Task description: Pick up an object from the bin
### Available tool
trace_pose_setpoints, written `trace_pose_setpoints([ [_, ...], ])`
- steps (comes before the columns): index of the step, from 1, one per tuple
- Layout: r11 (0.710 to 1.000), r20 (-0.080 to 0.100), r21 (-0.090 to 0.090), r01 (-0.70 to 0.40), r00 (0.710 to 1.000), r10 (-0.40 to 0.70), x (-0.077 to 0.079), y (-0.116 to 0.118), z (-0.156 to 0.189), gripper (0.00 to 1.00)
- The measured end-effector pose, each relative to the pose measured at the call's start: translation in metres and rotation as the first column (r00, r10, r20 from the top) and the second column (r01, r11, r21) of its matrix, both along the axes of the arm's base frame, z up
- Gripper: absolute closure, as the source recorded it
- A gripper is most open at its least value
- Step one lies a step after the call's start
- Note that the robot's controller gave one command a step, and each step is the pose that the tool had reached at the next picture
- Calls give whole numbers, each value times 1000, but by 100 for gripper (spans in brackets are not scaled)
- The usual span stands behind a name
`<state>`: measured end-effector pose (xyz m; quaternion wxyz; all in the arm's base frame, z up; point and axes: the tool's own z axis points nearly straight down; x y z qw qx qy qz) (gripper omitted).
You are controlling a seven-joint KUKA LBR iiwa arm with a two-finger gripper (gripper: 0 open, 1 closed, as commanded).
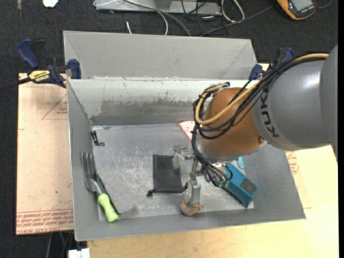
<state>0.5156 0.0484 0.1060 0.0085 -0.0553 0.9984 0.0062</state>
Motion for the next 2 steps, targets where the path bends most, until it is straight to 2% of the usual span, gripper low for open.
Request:
trace_pose_setpoints([
  [1,999,-3,1,-36,999,36,-3,-1,-9,0],
  [2,969,-5,5,246,969,-246,-4,1,-9,0],
])
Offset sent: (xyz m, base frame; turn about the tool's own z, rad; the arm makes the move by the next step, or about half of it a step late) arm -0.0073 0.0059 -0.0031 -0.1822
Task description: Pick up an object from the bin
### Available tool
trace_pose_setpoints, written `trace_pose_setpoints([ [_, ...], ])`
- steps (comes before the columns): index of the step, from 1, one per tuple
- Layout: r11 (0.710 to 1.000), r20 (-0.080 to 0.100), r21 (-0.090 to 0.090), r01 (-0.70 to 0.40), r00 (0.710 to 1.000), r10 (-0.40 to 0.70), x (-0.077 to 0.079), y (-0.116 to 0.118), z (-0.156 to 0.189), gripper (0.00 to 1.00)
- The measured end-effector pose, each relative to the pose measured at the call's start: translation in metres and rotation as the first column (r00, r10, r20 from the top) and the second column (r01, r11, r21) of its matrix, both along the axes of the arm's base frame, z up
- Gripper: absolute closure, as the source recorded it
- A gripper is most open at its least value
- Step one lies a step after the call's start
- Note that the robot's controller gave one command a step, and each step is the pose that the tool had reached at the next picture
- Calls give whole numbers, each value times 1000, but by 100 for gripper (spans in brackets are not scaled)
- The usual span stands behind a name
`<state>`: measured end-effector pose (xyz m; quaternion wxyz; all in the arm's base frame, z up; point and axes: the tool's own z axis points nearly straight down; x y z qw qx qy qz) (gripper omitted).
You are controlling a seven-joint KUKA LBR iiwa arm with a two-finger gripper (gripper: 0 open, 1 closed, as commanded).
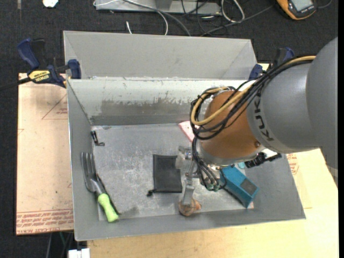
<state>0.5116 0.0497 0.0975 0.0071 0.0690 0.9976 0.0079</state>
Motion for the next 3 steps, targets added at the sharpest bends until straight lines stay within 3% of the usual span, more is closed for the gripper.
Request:
trace_pose_setpoints([
  [1,944,5,-5,-329,944,329,21,28,8,0],
  [2,904,6,-8,-428,904,428,23,44,13,0],
  [3,933,6,-4,-359,933,359,14,39,18,0],
])
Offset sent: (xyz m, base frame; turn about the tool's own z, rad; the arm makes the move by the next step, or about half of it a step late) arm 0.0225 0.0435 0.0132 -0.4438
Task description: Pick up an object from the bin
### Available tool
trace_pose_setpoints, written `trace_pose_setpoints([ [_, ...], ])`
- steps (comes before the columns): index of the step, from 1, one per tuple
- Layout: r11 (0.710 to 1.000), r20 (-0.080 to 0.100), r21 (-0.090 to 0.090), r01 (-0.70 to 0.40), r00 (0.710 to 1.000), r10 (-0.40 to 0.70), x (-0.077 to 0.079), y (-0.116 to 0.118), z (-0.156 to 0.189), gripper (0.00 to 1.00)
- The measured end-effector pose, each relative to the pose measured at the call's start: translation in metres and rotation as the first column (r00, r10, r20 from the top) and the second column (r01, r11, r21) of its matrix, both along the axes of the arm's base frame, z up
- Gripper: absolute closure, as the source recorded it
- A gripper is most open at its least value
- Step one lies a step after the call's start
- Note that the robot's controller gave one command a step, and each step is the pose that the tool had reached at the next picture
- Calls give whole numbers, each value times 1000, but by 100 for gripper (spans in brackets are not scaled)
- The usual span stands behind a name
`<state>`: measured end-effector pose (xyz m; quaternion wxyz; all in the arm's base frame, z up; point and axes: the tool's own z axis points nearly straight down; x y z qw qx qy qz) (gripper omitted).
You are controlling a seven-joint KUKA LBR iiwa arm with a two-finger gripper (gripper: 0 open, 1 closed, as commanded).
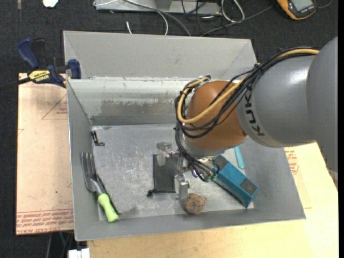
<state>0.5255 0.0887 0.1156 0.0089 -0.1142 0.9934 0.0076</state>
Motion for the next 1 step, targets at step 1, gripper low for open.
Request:
trace_pose_setpoints([
  [1,959,-5,4,283,959,-283,-1,7,31,0],
])
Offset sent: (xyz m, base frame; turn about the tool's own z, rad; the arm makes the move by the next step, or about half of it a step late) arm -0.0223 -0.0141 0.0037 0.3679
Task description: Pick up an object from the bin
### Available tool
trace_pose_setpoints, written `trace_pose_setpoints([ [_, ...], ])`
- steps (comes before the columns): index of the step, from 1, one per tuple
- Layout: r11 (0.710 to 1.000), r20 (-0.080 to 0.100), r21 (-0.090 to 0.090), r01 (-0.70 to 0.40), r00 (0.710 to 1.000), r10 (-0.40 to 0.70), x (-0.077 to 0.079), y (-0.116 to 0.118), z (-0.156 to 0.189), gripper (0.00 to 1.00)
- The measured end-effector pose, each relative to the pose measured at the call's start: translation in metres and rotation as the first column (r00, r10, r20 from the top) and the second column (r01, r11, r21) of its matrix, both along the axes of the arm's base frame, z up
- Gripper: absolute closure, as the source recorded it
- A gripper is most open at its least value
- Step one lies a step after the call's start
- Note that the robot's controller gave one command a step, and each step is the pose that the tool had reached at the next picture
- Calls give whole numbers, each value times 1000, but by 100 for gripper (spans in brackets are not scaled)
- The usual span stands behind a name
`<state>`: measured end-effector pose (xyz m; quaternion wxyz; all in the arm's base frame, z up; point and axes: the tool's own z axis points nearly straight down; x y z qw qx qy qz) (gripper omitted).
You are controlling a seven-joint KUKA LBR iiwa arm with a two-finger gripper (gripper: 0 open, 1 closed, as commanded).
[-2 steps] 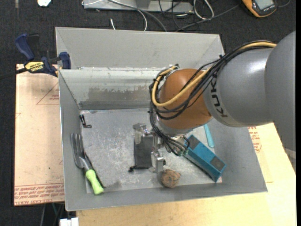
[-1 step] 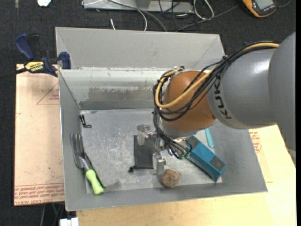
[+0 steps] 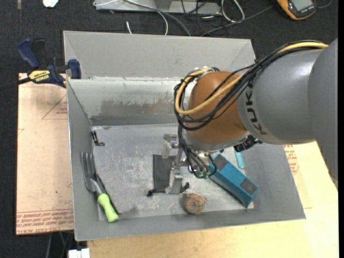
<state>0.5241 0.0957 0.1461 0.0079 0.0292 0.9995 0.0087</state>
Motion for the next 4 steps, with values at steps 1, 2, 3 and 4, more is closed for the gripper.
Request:
trace_pose_setpoints([
  [1,982,8,-3,-188,982,188,-5,-2,8,0],
  [2,998,1,0,-56,998,56,-13,-9,-47,0],
  [3,986,10,-2,-169,986,169,-6,-24,-64,100],
  [4,986,10,-2,-169,986,169,-6,-24,-64,100],
])
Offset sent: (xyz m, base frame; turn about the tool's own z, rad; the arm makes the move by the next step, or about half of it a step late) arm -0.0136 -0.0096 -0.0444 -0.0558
